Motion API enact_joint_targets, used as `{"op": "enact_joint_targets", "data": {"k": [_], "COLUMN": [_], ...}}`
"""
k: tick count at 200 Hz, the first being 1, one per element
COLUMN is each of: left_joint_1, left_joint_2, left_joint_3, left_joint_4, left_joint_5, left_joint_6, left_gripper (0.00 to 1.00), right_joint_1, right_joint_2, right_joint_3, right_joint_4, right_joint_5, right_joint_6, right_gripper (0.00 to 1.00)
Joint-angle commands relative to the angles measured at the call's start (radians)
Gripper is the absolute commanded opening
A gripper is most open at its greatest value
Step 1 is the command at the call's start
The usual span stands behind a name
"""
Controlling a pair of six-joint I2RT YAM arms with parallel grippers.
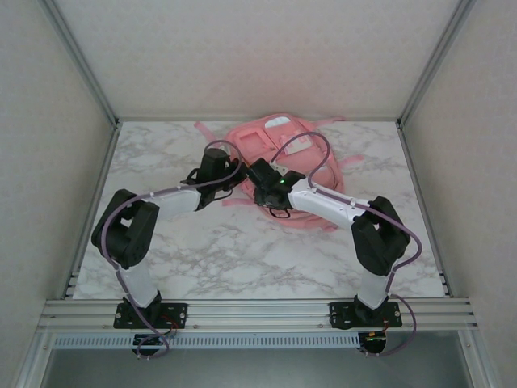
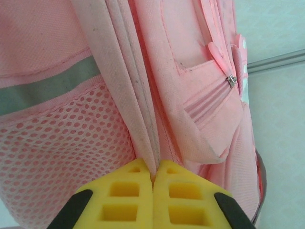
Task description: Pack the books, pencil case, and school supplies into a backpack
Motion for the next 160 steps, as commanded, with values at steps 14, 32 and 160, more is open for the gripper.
{"op": "enact_joint_targets", "data": {"k": [14, 32, 160], "left_joint_1": [-0.033, -0.032, -0.002], "left_joint_2": [-0.058, -0.055, -0.087], "left_joint_3": [-0.015, -0.010, -0.014], "left_joint_4": [-0.012, -0.012, -0.082], "left_joint_5": [0.050, 0.050, 0.027], "left_joint_6": [0.001, -0.001, 0.040], "left_gripper": [0.00, 0.00, 0.00], "right_joint_1": [-0.003, -0.003, 0.000], "right_joint_2": [-0.017, -0.017, 0.119], "right_joint_3": [0.016, -0.003, 0.105], "right_joint_4": [-0.098, -0.063, -0.197], "right_joint_5": [0.222, 0.217, 0.463], "right_joint_6": [0.007, -0.016, -0.090], "right_gripper": [0.38, 0.38, 0.19]}}
